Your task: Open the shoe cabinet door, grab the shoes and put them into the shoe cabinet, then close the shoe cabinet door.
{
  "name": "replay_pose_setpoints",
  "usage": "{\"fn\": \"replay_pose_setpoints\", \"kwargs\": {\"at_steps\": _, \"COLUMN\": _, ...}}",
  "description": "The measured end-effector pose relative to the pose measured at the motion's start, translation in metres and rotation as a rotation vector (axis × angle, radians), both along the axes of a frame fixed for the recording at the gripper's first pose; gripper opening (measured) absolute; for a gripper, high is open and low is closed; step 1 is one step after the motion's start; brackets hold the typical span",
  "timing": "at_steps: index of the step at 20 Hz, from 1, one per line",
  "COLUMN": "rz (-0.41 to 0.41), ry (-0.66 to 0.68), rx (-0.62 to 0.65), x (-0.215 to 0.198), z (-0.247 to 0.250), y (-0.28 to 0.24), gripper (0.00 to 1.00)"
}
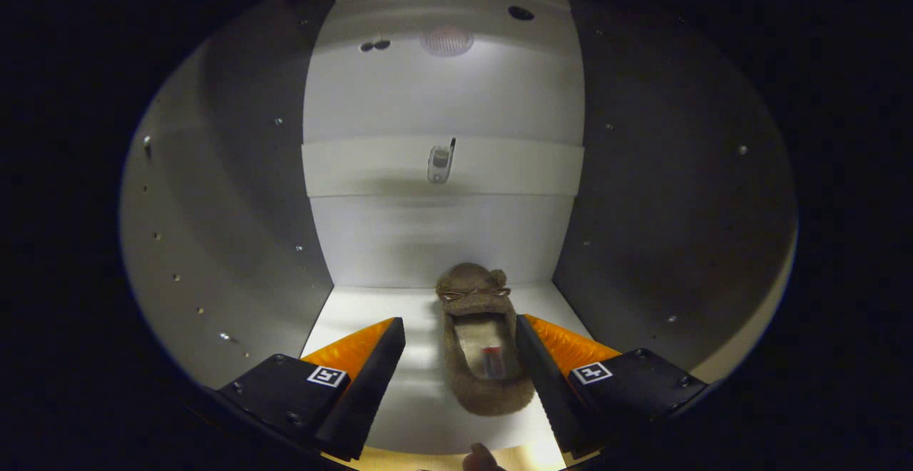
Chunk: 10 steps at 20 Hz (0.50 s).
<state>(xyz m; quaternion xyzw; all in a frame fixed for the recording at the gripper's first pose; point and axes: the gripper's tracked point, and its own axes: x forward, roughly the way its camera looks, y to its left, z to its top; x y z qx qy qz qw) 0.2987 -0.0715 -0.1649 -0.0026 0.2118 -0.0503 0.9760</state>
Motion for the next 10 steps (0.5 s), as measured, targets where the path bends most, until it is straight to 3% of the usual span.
{"fn": "replay_pose_setpoints", "kwargs": {"at_steps": 10, "rz": 0.067, "ry": -0.209, "rx": -0.001, "x": -0.129, "z": 0.094, "y": 0.019, "gripper": 0.98}}
